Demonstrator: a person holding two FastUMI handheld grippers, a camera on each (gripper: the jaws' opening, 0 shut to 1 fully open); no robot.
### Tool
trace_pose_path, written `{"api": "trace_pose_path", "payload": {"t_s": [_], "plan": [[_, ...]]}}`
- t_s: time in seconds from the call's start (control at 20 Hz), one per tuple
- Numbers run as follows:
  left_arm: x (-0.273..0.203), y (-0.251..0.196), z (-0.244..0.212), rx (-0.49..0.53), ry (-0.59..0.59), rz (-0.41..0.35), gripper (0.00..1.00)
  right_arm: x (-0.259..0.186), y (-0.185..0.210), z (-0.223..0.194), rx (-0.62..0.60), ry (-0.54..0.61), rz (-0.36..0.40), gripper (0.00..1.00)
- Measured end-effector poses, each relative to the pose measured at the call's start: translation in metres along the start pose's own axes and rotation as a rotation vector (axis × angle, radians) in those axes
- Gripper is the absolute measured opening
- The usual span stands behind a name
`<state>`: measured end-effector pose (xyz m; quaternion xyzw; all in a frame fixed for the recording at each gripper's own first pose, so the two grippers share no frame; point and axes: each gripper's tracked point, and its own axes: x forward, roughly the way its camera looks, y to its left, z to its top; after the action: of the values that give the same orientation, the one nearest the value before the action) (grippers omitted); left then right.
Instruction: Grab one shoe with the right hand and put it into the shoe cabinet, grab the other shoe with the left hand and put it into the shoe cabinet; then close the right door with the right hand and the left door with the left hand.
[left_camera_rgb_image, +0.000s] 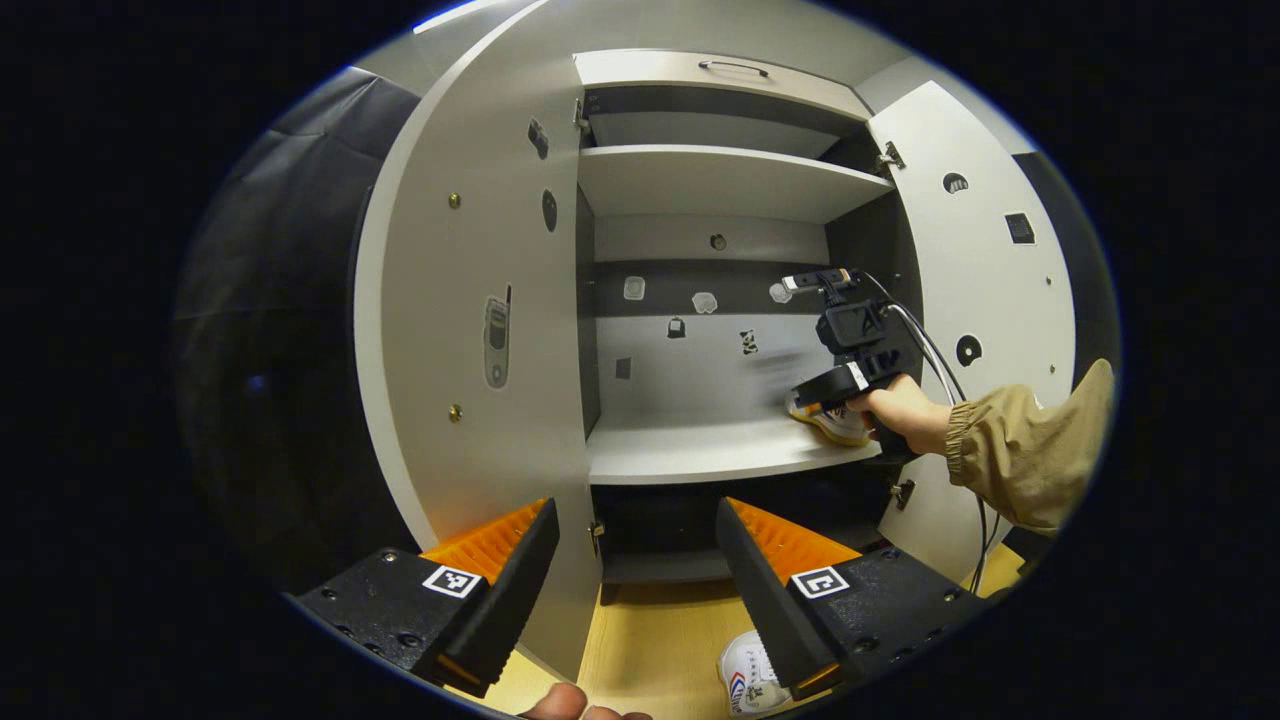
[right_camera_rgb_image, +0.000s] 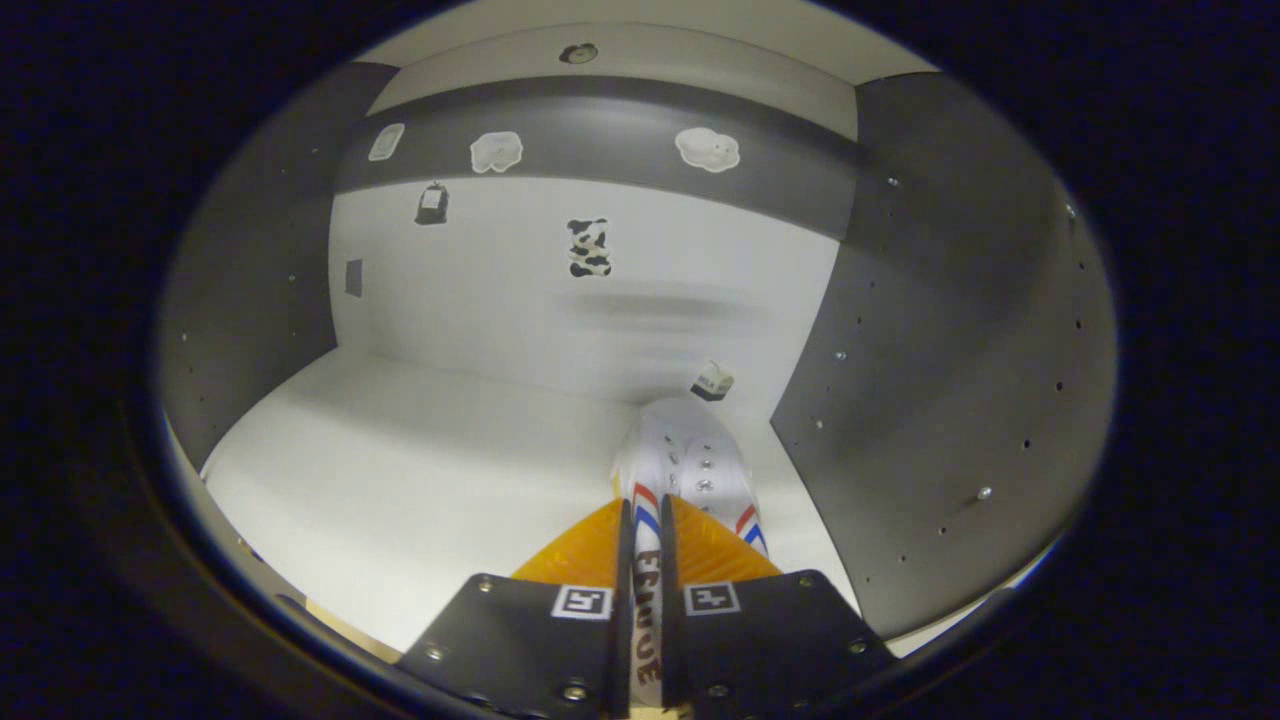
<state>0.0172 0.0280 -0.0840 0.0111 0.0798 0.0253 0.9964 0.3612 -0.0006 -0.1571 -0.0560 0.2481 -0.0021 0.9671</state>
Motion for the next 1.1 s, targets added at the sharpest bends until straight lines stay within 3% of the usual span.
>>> {"api": "trace_pose_path", "payload": {"t_s": [0.25, 0.5, 0.8, 0.95, 1.0, 1.1], "plan": [[0.006, -0.016, -0.017, 0.001, 0.060, -0.063, 0.97, -0.043, -0.019, 0.031, 0.011, -0.091, -0.028, 0.14], [0.025, -0.033, -0.059, -0.015, 0.167, -0.125, 0.97, -0.138, -0.035, 0.077, 0.025, -0.251, -0.022, 0.14], [0.044, -0.059, -0.154, -0.015, 0.395, -0.199, 0.98, -0.257, -0.055, 0.103, 0.069, -0.395, -0.015, 0.20], [0.042, -0.069, -0.206, 0.015, 0.512, -0.241, 0.98, -0.301, -0.063, 0.108, 0.109, -0.439, -0.002, 0.30], [0.039, -0.074, -0.224, 0.018, 0.551, -0.259, 0.98, -0.313, -0.067, 0.109, 0.116, -0.450, -0.005, 0.42], [0.032, -0.081, -0.258, 0.016, 0.635, -0.289, 0.98, -0.334, -0.075, 0.111, 0.124, -0.473, -0.014, 0.43]]}}
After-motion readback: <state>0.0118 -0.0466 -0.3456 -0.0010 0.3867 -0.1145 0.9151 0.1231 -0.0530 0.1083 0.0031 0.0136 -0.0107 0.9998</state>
